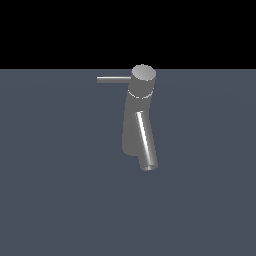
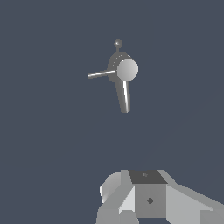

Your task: Turn on the faucet by rotating a designated handle.

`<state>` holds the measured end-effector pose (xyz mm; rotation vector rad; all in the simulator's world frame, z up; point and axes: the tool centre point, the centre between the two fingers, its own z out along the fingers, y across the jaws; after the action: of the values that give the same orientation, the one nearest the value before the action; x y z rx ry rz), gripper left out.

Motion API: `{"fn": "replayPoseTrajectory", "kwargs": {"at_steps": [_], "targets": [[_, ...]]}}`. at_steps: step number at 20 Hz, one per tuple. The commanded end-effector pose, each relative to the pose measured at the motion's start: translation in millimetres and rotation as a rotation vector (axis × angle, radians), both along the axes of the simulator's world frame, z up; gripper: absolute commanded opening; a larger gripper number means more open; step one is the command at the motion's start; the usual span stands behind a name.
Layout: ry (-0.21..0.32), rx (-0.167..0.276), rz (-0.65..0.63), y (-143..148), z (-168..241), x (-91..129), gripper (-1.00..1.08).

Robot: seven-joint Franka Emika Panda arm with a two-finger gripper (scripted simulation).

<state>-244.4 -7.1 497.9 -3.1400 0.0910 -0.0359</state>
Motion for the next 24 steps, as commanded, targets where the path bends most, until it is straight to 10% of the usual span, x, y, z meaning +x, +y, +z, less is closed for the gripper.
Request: {"fn": "replayPoseTrajectory", "kwargs": {"at_steps": [1,24], "targets": [[0.0,0.0,0.0,0,0,0,-1.0],[-0.108,0.13,-0.359,28,-66,29,-1.0]]}}
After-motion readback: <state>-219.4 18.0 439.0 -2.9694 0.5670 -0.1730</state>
